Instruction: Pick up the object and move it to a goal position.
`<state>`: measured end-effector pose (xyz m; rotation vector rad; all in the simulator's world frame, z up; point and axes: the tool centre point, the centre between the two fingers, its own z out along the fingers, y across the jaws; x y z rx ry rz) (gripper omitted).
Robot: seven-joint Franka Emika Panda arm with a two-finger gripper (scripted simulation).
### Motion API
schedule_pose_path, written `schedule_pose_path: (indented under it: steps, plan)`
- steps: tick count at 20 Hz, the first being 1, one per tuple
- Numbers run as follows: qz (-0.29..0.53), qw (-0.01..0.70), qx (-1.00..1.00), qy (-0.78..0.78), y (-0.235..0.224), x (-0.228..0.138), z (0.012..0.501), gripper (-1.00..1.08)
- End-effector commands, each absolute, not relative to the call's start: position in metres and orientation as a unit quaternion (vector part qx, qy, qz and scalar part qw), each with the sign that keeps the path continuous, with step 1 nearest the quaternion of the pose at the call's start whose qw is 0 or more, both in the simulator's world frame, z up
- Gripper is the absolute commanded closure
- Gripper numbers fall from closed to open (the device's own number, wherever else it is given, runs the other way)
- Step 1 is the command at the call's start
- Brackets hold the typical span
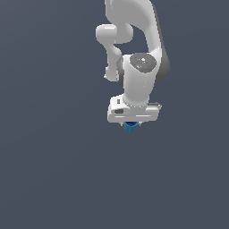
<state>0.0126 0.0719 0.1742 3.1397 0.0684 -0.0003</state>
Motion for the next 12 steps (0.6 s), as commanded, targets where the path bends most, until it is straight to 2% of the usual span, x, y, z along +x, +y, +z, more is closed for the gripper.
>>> schedule_pose_path:
  steps: [1,12]
  plan:
    - [0.0,0.001,1.0,0.021,0.092,0.02,0.194,1.08]
    - [0.0,0.0,1.0,0.021,0.14,0.041,0.239,1.08]
